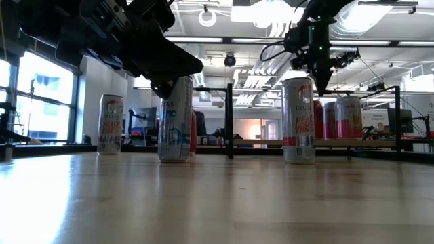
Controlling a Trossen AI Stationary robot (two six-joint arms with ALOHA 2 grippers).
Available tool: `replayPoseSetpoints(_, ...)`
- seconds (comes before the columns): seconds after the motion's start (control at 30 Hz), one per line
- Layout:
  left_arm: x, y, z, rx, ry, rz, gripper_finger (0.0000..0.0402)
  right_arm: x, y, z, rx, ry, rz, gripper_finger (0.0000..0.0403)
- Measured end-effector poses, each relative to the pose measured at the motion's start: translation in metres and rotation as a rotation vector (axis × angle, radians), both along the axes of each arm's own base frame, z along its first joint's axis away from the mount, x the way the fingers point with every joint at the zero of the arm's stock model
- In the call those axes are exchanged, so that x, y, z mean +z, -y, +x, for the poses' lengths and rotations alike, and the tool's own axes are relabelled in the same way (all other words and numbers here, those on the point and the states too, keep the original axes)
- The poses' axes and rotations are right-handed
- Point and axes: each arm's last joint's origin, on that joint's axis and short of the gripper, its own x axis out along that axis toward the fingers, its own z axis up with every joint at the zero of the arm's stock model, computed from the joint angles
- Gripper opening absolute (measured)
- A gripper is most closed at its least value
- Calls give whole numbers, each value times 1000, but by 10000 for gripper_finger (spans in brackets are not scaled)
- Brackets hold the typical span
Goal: Place canned beverage on shelf
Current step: Put the bottom red soda can on the shelf
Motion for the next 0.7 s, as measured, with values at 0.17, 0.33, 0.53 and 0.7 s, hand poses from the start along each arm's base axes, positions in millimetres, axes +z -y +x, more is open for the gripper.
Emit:
replayPoseSetpoints(0.17,0,0,0,-1,-5,1,0,0,2,1,0,21,-8,3)
replayPoseSetpoints(0.33,-1,0,0,-1,-5,1,0,-2,9,5,-42,21,-79,1)
replayPoseSetpoints(0.53,-1,0,0,-1,-7,1,0,-15,19,9,-78,-30,-87,0)
replayPoseSetpoints(0.7,-1,0,0,-1,-11,1,0,-21,24,11,-117,-74,-105,0)
